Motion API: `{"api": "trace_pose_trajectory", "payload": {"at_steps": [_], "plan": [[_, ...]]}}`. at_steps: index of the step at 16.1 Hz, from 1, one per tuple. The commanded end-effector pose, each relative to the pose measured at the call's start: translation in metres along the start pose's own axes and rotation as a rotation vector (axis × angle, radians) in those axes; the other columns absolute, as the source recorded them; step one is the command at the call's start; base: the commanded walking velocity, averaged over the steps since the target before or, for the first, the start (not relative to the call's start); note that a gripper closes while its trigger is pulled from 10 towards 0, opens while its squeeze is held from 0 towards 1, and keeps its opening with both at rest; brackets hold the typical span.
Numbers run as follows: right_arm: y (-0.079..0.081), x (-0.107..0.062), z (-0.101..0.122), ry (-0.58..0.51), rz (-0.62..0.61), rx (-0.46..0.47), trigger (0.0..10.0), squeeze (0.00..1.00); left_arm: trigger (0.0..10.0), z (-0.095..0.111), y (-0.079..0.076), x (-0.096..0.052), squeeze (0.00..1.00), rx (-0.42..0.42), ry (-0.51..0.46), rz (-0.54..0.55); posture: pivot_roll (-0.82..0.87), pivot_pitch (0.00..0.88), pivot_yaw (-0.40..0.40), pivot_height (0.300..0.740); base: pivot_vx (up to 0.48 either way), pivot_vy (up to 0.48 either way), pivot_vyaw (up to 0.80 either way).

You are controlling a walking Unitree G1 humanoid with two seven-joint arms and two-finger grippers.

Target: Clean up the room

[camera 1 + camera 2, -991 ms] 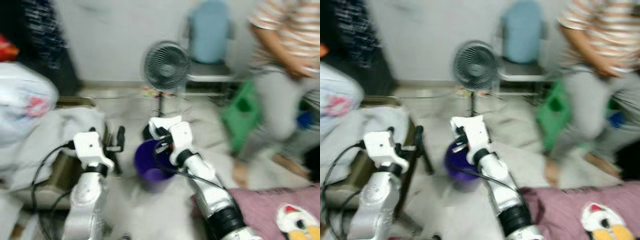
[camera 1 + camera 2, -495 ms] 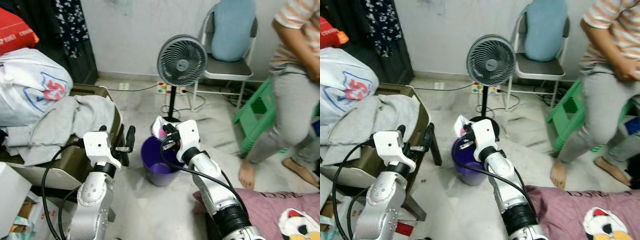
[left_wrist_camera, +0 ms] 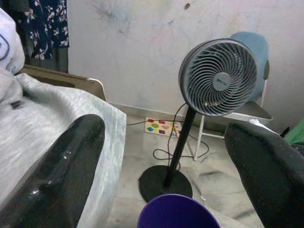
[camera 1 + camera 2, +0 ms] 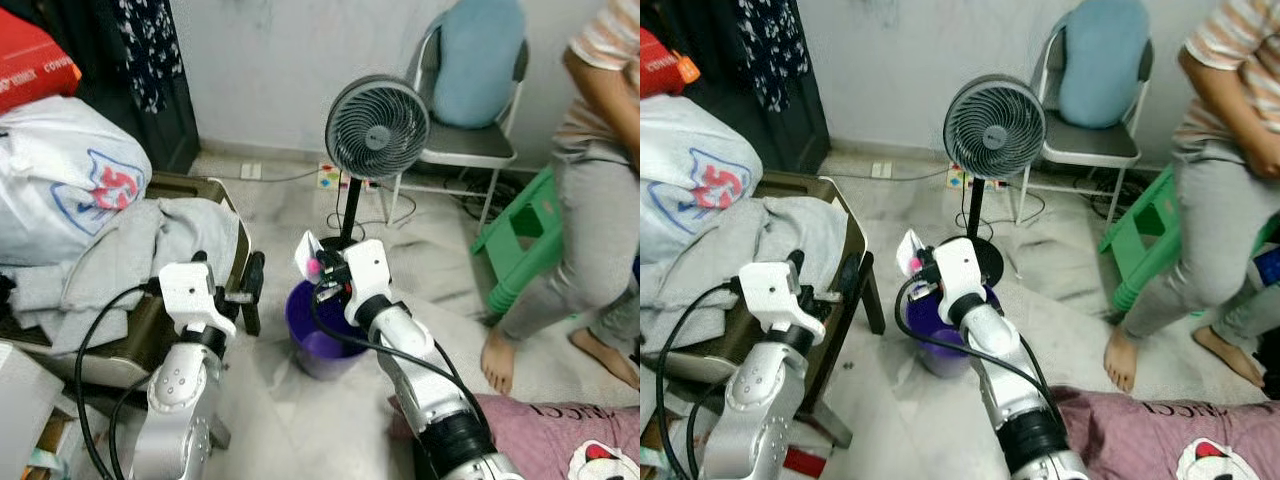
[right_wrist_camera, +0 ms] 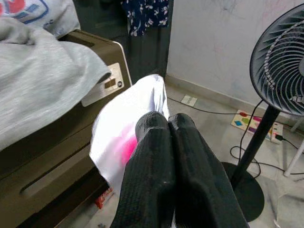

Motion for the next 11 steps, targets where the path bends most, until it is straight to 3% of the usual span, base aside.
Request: {"api": "trace_pose_trajectory", "payload": {"at_steps": [1,7,11], "plan": [[-0.0014,-0.0003,0.0026,-0.009,-0.004,-0.002,10.0,0.00,10.0,0.0043,-0.0047,0.0010,0.00,-0.003,-0.019,-0.021,-0.03,0.103,-0.071,0.740,0.409,0.000,0.00],[0.0000,-0.0002,0.0007,0.000,0.000,0.002,10.0,0.00,10.0,0.0031,-0.0032,0.0002,0.00,-0.006,-0.011,-0.007,-0.02,0.105,-0.074,0.740,0.384,0.000,0.00],[0.0002,-0.0002,-0.0002,0.003,-0.001,0.005,10.0,0.00,10.0,0.0033,-0.0027,0.0007,0.00,0.002,-0.012,-0.008,-0.02,0.098,-0.071,0.740,0.000,0.000,0.00]]}}
Point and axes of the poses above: a point about 5 cm out from each wrist's last joint towards the gripper, its own x axis pointing out of the wrist towards the gripper, its own z axis along the axis of the wrist's last joint, y = z × x, the point moved 2 cm from there along x, pointing out of the wrist towards the gripper, and after that the axes turned 11 degrees about -x, right-handed, at the moved point
